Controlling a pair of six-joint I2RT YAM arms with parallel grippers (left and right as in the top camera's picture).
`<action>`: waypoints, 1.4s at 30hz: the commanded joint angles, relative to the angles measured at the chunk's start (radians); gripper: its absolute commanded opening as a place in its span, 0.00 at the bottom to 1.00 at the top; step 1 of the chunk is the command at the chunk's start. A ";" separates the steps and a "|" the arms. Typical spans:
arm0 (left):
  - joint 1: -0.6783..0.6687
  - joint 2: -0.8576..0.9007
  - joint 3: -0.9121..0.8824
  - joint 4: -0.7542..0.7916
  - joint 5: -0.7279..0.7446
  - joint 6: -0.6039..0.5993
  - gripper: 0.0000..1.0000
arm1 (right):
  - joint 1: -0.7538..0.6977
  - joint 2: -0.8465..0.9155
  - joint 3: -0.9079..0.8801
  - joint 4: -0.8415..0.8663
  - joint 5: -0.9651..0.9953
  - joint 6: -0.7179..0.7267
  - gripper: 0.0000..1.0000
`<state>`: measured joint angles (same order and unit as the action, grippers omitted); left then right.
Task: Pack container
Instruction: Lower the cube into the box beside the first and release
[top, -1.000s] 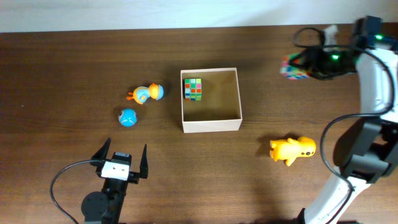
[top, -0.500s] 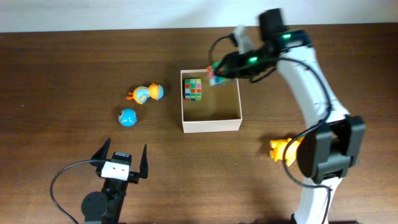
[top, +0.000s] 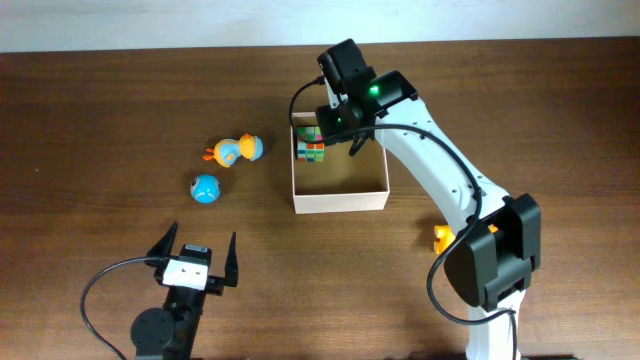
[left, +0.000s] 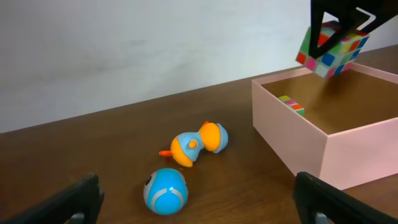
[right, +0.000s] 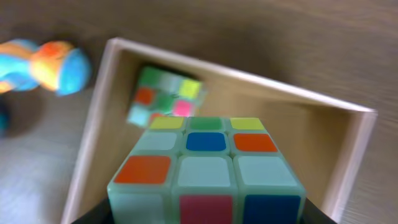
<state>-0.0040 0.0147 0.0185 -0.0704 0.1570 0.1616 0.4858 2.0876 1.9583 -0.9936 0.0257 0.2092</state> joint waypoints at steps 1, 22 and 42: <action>0.005 -0.010 -0.007 0.000 -0.003 0.013 0.99 | -0.002 0.013 0.022 0.007 0.115 0.063 0.44; 0.005 -0.010 -0.007 0.000 -0.004 0.013 0.99 | -0.001 0.130 0.020 0.042 0.099 0.134 0.44; 0.005 -0.010 -0.007 0.000 -0.004 0.013 0.99 | -0.003 0.131 0.019 0.087 0.103 0.141 0.45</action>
<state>-0.0040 0.0147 0.0185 -0.0704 0.1574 0.1616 0.4839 2.2063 1.9591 -0.9119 0.1081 0.3401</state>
